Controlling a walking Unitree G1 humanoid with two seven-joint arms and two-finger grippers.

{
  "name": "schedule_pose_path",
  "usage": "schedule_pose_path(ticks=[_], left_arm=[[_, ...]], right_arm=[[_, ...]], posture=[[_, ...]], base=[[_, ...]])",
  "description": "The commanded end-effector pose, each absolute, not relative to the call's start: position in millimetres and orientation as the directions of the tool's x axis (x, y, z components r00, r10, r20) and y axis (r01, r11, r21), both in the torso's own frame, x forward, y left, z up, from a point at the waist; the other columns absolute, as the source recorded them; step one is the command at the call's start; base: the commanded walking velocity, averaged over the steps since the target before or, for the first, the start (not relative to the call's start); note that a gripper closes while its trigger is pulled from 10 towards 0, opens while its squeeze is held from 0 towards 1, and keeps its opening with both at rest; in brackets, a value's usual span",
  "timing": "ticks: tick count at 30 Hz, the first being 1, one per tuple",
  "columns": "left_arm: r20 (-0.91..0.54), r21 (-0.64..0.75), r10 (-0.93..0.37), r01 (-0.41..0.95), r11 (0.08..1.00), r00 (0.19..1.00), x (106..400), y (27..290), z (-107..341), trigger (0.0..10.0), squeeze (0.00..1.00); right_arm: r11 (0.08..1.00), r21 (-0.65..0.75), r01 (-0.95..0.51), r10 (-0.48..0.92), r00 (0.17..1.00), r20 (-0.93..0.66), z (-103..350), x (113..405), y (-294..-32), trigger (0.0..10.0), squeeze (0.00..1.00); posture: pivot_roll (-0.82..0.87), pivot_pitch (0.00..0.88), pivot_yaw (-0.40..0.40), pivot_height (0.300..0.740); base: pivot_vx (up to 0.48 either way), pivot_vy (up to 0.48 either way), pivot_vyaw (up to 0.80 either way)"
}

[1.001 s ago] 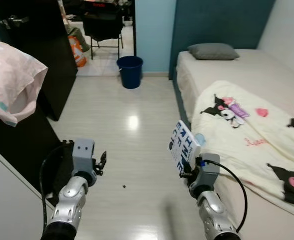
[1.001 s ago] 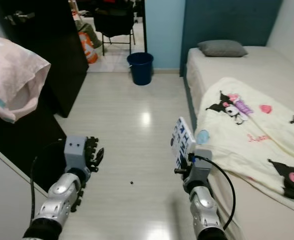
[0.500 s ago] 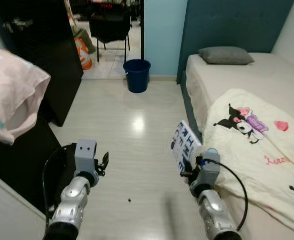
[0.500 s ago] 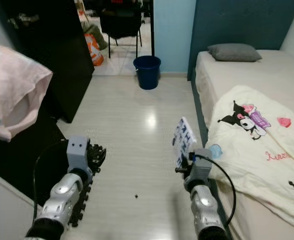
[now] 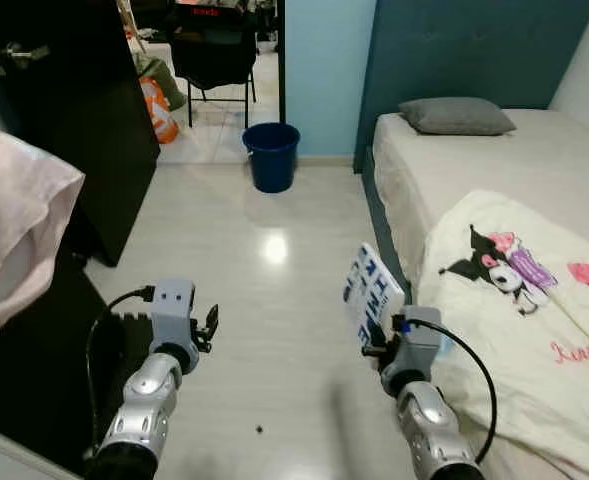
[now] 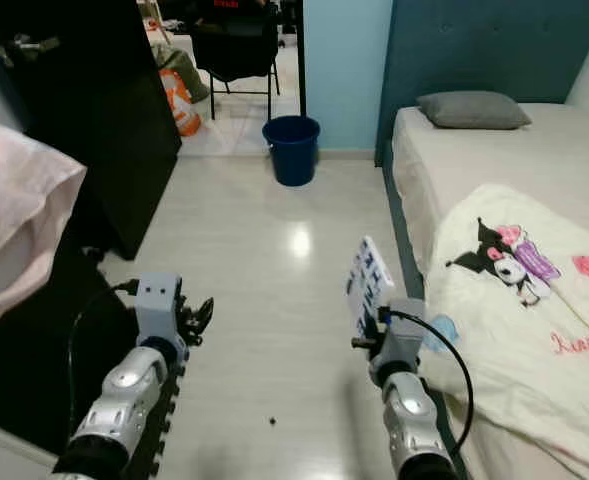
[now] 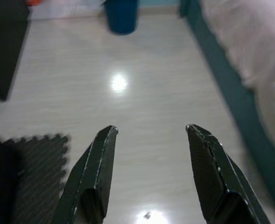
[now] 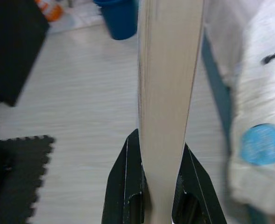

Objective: Clean up the room

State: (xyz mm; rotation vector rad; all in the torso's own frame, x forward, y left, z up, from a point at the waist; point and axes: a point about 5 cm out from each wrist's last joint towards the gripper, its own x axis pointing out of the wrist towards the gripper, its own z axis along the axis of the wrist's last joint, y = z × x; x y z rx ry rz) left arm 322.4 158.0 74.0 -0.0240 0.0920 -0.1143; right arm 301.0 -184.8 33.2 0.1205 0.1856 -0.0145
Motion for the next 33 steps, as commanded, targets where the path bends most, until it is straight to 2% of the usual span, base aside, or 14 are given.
schedule_pose_path(ticks=[1,9,15,33], left_arm=[[-0.13,-0.023,-0.096,0.094,0.995,0.987,317.1,165.1,64.0,10.0,0.0],[-0.134,-0.026,-0.094,0.092,0.995,0.987,316.3,164.1,62.5,10.0,0.0],[-0.133,-0.025,-0.094,0.092,0.995,0.987,316.3,164.6,62.5,10.0,0.0],[-0.132,-0.024,-0.095,0.093,0.995,0.987,316.8,164.8,62.9,10.0,0.0]], right_arm=[[0.992,0.126,0.013,0.006,0.988,-0.153,39.1,305.3,-179.6,10.0,0.0],[0.991,0.135,0.018,0.003,0.988,-0.156,38.7,305.1,-181.3,10.0,0.0],[0.991,0.133,0.019,0.002,0.988,-0.157,38.7,305.2,-181.8,10.0,0.0],[0.992,0.128,0.011,0.009,0.989,-0.151,39.8,306.3,-180.9,10.0,0.0]], posture=[[0.06,0.106,0.021,0.74],[0.05,0.107,0.018,0.74],[0.05,0.107,0.017,0.74],[0.06,0.1,0.016,0.74]], base=[[0.375,0.0,0.0],[0.375,0.0,0.0],[0.377,0.0,-0.71],[0.375,0.0,0.0]])
